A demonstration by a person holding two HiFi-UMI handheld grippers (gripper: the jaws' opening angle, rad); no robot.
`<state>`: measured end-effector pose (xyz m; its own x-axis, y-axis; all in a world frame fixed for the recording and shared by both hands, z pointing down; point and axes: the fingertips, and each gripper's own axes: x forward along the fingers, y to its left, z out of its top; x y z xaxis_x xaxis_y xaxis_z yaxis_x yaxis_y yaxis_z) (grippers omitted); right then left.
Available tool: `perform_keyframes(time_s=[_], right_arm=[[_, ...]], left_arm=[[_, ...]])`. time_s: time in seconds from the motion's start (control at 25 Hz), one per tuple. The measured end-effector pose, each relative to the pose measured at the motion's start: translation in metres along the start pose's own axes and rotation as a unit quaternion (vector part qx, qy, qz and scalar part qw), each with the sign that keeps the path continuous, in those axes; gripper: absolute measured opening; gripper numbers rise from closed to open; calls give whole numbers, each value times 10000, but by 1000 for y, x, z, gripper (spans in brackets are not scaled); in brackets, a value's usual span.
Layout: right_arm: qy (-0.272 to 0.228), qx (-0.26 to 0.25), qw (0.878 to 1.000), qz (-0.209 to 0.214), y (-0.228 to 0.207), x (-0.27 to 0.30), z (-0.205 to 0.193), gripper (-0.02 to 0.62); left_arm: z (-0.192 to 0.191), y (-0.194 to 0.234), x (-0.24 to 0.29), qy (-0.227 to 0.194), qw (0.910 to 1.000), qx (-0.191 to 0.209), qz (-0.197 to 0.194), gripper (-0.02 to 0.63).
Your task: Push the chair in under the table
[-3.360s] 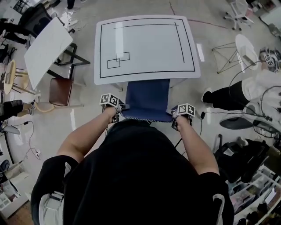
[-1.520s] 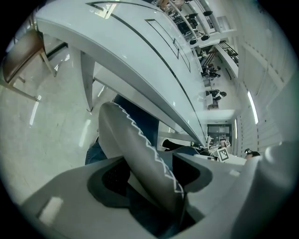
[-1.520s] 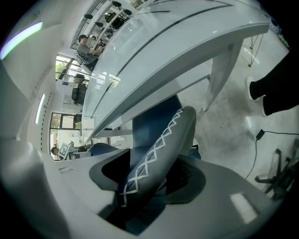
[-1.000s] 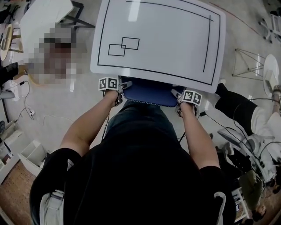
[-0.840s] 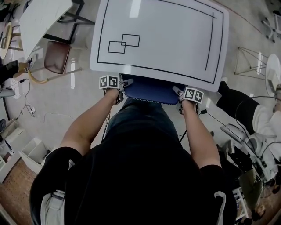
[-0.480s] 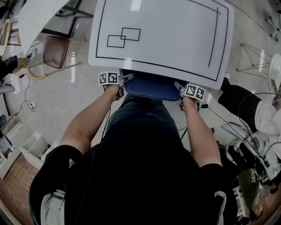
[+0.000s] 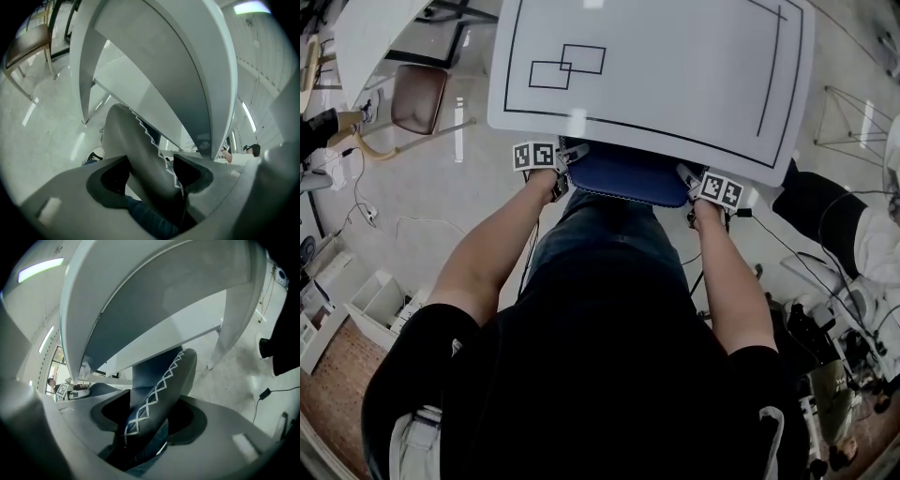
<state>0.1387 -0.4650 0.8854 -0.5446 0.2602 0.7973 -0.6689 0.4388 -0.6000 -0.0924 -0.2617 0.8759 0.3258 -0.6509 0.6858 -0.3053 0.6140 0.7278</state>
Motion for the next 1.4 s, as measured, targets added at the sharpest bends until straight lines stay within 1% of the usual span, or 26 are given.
perform_keyframes(time_s=[0.16,0.28,0.4,0.52,0.72,0.8,0.92,1.04,1.24,1.4], right_arm=[[-97,35,9999,20,-2,2,4,272],[-85,5,9999,54,-2,5,5,278],[-50,36,10000,28,-3,6,2,282],[69,49,9999,-75,-5,6,0,285],[418,-134,9982,-402,-8,4,-4,285],[449,-63,9980,-436,-8,3,-4,291],[360,127,9984,-429,-7,-5,-4,296],[332,179,9984,-415,-3,-17,-3,296],[307,-313,9982,-404,11,-50,-8,304],[63,-542,9981,-301,26,-77,-7,304]], left_arm=[[2,0,4,8,10000,34,-43,410],[3,1,5,-51,9999,4,-123,417],[2,4,5,-39,9999,-11,-113,422],[0,6,5,80,10000,6,-55,437],[-2,7,3,281,9996,8,58,440],[-2,7,-1,275,9996,-17,74,440],[-2,3,-8,240,9997,-40,24,439],[-2,-5,-20,266,9995,139,-23,436],[0,-19,-46,196,9987,472,-46,433],[9,-39,-67,16,9968,776,-191,411]])
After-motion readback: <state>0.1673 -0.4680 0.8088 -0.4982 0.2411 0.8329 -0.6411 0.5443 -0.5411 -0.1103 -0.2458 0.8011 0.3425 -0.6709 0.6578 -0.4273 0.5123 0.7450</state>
